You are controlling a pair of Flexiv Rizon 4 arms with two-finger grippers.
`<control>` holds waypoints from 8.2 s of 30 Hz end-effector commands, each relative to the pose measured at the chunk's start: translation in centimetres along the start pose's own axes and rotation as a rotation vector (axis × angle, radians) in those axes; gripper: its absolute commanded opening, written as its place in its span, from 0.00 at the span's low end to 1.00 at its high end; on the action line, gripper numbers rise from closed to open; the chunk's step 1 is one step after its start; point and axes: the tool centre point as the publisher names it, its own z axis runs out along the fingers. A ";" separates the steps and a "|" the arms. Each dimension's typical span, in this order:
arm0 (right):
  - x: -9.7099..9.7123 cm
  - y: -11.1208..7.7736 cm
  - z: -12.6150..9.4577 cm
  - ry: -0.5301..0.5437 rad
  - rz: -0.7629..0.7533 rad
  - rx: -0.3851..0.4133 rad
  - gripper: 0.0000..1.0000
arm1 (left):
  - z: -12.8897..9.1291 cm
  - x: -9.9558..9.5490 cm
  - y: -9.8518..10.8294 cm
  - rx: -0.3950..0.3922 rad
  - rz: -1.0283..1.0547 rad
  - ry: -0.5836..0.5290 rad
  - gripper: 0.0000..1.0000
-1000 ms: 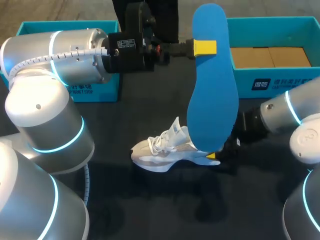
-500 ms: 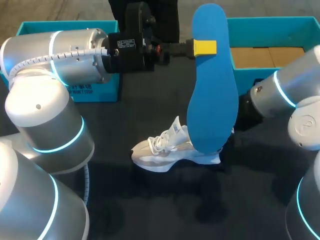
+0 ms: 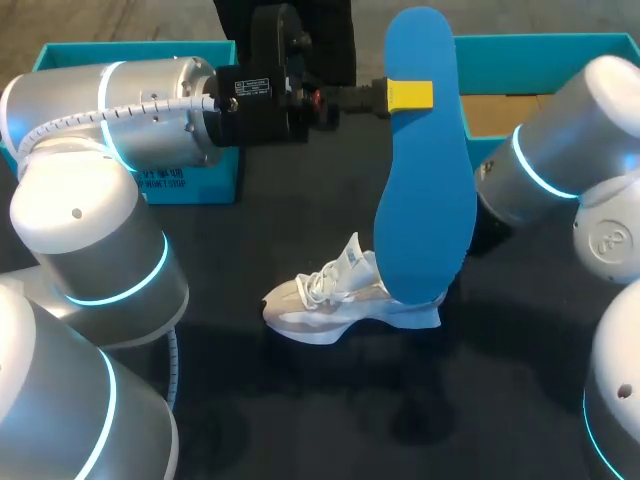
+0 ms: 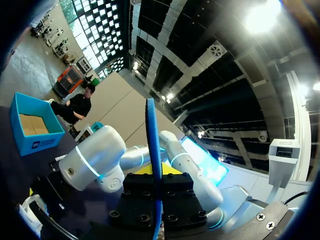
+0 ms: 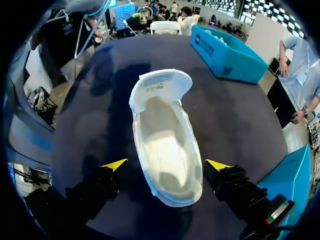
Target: Take the shoe out of the shoebox, open the shoe tongue, remove and reinsert the insole, then place the shoe into the shoebox
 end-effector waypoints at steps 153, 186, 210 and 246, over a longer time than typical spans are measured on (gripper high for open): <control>-3.1 3.4 2.0 0.163 0.639 0.371 0.00 | 0.0 0.0 0.2 0.002 0.001 -0.001 0.00; 0.9 4.3 5.1 0.040 1.223 0.216 0.00 | 0.0 0.0 0.2 0.002 0.001 -0.001 0.00; 1.9 3.0 7.7 0.028 1.330 0.194 0.00 | 0.0 0.0 0.2 0.002 0.001 -0.001 0.00; 3.6 5.3 -0.5 0.068 1.186 0.088 1.00 | 0.0 0.0 0.2 0.002 0.001 -0.001 0.00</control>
